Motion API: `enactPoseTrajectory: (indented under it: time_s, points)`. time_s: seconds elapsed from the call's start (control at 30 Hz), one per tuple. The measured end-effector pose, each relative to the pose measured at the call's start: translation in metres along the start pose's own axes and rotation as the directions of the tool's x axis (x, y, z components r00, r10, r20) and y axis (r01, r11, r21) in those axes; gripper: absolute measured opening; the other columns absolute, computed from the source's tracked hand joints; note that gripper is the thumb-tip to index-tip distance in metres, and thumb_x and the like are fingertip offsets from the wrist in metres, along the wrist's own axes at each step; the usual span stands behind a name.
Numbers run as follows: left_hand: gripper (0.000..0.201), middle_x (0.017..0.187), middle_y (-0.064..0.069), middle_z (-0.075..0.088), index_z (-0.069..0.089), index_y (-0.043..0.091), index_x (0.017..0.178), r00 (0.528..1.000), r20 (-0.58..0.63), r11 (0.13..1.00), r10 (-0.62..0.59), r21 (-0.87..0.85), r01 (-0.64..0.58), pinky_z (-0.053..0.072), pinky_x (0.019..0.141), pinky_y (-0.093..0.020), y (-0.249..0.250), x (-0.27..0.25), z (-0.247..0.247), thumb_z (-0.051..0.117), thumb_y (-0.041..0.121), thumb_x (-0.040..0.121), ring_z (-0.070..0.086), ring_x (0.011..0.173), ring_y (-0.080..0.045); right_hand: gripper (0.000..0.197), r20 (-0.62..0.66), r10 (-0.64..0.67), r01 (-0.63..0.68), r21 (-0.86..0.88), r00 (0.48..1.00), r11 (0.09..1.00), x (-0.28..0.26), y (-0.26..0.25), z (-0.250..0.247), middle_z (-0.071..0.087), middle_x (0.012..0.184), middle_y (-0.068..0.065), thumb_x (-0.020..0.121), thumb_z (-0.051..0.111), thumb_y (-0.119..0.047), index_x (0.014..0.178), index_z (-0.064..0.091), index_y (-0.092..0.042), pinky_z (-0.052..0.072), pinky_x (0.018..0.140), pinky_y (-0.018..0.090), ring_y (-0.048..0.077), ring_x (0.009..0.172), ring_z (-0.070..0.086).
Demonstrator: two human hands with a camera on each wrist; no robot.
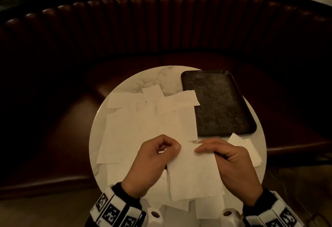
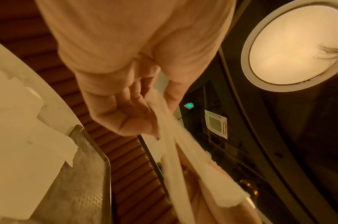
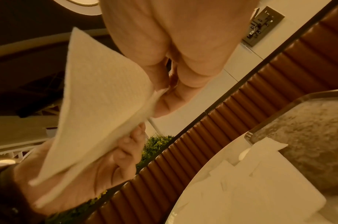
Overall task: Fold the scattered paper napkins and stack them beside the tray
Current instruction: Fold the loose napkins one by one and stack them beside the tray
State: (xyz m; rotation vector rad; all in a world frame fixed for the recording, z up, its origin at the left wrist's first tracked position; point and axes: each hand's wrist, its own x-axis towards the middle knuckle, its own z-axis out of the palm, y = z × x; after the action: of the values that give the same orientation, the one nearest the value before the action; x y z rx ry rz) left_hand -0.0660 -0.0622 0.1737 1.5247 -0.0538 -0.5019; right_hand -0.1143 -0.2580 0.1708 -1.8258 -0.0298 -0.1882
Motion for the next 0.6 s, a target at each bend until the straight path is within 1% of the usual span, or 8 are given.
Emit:
enactPoseTrajectory:
  time_s: [0.13, 0.2, 0.27, 0.33, 0.4, 0.43, 0.53, 0.6]
  points:
    - [0.010, 0.077, 0.002, 0.068, 0.070, 0.007, 0.085, 0.998, -0.002, 0.995, 0.066, 0.077, -0.065, 0.048, 0.064, -0.027, -0.001, 0.001, -0.001, 0.063, 0.008, 0.092, 0.061, 0.071, -0.012, 0.055, 0.082, -0.002, 0.004, -0.023, 0.997, 1.000, 0.000, 0.002, -0.010, 0.069, 0.106, -0.015, 0.077, 0.055, 0.021, 0.083, 0.077, -0.029, 0.054, 0.086, 0.025, 0.008, 0.104, 0.064]
    - [0.010, 0.080, 0.002, 0.071, 0.071, 0.008, 0.086, 0.995, -0.004, 0.987, 0.105, 0.121, -0.103, 0.049, 0.063, -0.023, 0.001, 0.001, -0.002, 0.063, 0.009, 0.092, 0.064, 0.071, -0.011, 0.057, 0.190, 0.069, -0.078, 0.040, 0.979, 0.996, 0.003, -0.001, -0.020, 0.066, 0.118, -0.009, 0.063, 0.048, 0.011, 0.097, 0.074, -0.027, 0.055, 0.089, 0.037, 0.013, 0.113, 0.060]
    - [0.007, 0.086, 0.002, 0.074, 0.072, 0.017, 0.086, 0.990, -0.001, 0.971, 0.140, 0.197, -0.137, 0.054, 0.068, -0.032, 0.001, 0.001, -0.003, 0.067, 0.016, 0.091, 0.067, 0.075, -0.021, 0.056, 0.323, 0.144, -0.191, 0.118, 0.935, 0.974, 0.011, -0.009, -0.027, 0.066, 0.118, 0.000, 0.060, 0.052, -0.008, 0.112, 0.066, -0.025, 0.055, 0.090, 0.042, 0.020, 0.112, 0.061]
    - [0.004, 0.085, 0.004, 0.073, 0.072, 0.028, 0.086, 0.983, 0.014, 0.935, 0.180, 0.309, -0.176, 0.056, 0.074, -0.044, 0.000, 0.002, -0.003, 0.068, 0.030, 0.088, 0.067, 0.078, -0.029, 0.047, 0.385, 0.194, -0.235, 0.062, 0.902, 0.970, 0.020, -0.016, -0.024, 0.069, 0.111, -0.002, 0.069, 0.057, -0.034, 0.115, 0.064, -0.026, 0.054, 0.090, 0.035, 0.015, 0.107, 0.063]
    - [0.004, 0.081, 0.008, 0.072, 0.071, 0.032, 0.086, 0.975, 0.032, 0.891, 0.220, 0.400, -0.214, 0.054, 0.073, -0.045, -0.002, 0.002, 0.000, 0.068, 0.034, 0.087, 0.065, 0.072, -0.023, 0.040, 0.351, 0.225, -0.176, -0.166, 0.909, 0.970, 0.027, -0.021, -0.012, 0.072, 0.099, -0.012, 0.075, 0.060, -0.054, 0.105, 0.069, -0.029, 0.055, 0.088, 0.028, 0.004, 0.097, 0.066]
    - [0.004, 0.078, 0.011, 0.072, 0.071, 0.032, 0.086, 0.970, 0.036, 0.873, 0.239, 0.430, -0.231, 0.054, 0.070, -0.041, -0.002, 0.002, 0.001, 0.068, 0.033, 0.088, 0.063, 0.067, -0.018, 0.038, 0.332, 0.224, -0.135, -0.271, 0.916, 0.953, 0.030, -0.021, -0.005, 0.073, 0.093, -0.016, 0.076, 0.062, -0.058, 0.099, 0.072, -0.029, 0.055, 0.086, 0.030, 0.001, 0.091, 0.067]
    - [0.006, 0.070, 0.015, 0.069, 0.071, 0.032, 0.083, 0.965, 0.024, 0.843, 0.262, 0.480, -0.241, 0.050, 0.063, -0.031, -0.001, 0.004, 0.000, 0.069, 0.031, 0.088, 0.057, 0.059, -0.009, 0.030, 0.278, 0.191, -0.103, -0.301, 0.941, 0.948, 0.032, -0.016, 0.008, 0.074, 0.083, -0.015, 0.079, 0.065, -0.052, 0.090, 0.077, -0.027, 0.055, 0.081, 0.033, 0.001, 0.082, 0.068]
    - [0.008, 0.076, 0.012, 0.072, 0.072, 0.031, 0.082, 0.974, 0.000, 0.869, 0.226, 0.453, -0.202, 0.054, 0.070, -0.040, -0.002, 0.006, -0.004, 0.070, 0.027, 0.088, 0.064, 0.067, -0.016, 0.016, 0.215, 0.202, -0.145, -0.256, 0.955, 0.956, 0.029, -0.009, 0.006, 0.074, 0.080, -0.016, 0.082, 0.069, -0.037, 0.086, 0.078, -0.025, 0.055, 0.079, 0.027, -0.001, 0.080, 0.068]
